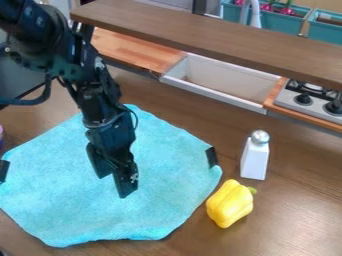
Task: Put the pink figure on the centre of the cloth
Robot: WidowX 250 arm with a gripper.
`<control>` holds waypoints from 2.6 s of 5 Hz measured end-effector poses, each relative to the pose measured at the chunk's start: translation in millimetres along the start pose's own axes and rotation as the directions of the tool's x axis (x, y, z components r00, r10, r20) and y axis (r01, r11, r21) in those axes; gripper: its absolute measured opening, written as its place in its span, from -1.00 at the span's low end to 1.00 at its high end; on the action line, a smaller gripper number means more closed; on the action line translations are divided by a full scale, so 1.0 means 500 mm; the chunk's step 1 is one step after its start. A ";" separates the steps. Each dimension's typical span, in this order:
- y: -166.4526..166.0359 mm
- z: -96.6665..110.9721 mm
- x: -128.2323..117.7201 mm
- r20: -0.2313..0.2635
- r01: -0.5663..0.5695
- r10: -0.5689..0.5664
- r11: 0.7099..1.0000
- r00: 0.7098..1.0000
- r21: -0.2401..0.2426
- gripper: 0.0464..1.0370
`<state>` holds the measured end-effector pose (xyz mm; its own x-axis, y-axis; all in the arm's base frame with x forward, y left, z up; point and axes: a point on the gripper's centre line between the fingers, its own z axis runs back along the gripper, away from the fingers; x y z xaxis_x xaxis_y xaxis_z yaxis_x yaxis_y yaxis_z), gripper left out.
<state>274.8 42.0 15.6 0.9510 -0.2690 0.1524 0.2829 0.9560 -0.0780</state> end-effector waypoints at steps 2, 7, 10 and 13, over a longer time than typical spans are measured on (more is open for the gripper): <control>0.090 0.035 -0.044 0.013 -0.126 0.127 0.989 0.992 -0.079 0.92; 0.317 0.190 -0.165 0.144 -0.378 0.358 0.914 0.922 0.145 0.92; 0.434 0.138 -0.183 0.060 -0.488 0.484 0.861 0.873 0.146 0.93; 0.451 0.099 -0.193 0.040 -0.462 0.464 0.865 0.885 0.195 0.92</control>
<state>240.5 289.2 31.9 0.9680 0.2097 0.1379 -0.2188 0.9743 0.0542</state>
